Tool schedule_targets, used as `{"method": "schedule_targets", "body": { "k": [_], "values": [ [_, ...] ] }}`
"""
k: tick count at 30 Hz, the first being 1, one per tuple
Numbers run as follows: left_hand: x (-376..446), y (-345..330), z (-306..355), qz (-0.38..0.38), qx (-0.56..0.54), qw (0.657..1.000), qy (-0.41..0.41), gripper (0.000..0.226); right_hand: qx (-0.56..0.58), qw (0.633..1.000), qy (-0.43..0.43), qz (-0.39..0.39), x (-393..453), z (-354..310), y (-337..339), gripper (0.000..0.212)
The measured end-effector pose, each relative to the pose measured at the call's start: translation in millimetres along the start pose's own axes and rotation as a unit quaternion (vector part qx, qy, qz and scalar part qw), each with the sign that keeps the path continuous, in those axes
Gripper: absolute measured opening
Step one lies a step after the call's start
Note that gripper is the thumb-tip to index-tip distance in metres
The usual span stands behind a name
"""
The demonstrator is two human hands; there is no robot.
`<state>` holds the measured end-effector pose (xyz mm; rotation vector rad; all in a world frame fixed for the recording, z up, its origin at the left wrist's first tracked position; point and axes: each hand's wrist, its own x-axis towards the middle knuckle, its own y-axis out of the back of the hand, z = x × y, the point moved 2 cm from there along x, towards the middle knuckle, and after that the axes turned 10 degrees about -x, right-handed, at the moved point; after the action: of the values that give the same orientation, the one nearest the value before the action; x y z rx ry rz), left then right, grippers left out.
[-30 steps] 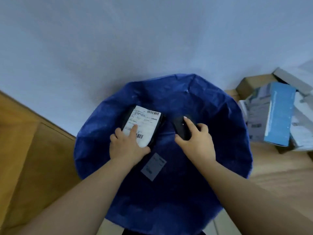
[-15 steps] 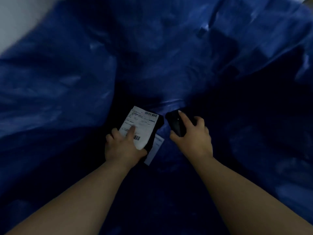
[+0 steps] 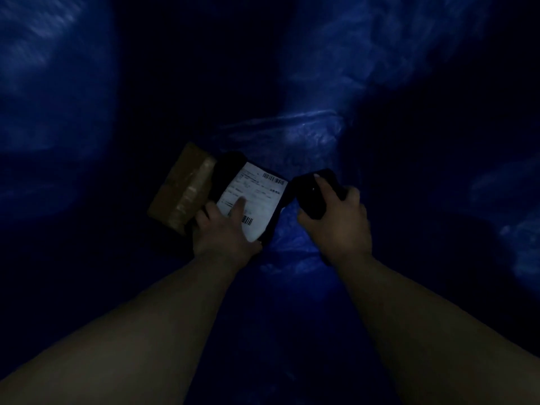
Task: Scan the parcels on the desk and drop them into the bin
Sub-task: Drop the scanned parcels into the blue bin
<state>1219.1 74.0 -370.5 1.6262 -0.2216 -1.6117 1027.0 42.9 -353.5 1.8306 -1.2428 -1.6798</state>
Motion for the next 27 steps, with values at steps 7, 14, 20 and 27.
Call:
{"method": "schedule_targets", "body": {
  "k": [7,14,20,27],
  "values": [
    [-4.5,7.6,-3.3,-0.018,-0.001,0.999,0.028,0.101,0.012,1.0,0.008,-0.003,-5.7,-3.3,8.3,0.075],
    [-63.6,81.6,13.9,0.08,0.001,0.997,-0.022,0.085,0.006,0.998,0.049,0.047,-52.4,-34.6,84.1,0.073],
    [-151.5,157.6,32.5,0.185,0.029,0.981,-0.059,0.079,0.007,0.991,0.086,0.1,-117.7,-54.3,169.6,0.07],
    [-269.3,236.0,55.8,0.31,0.059,0.941,-0.123,0.075,0.031,0.969,0.134,0.204,-209.0,-71.3,266.3,0.071]
  ]
}}
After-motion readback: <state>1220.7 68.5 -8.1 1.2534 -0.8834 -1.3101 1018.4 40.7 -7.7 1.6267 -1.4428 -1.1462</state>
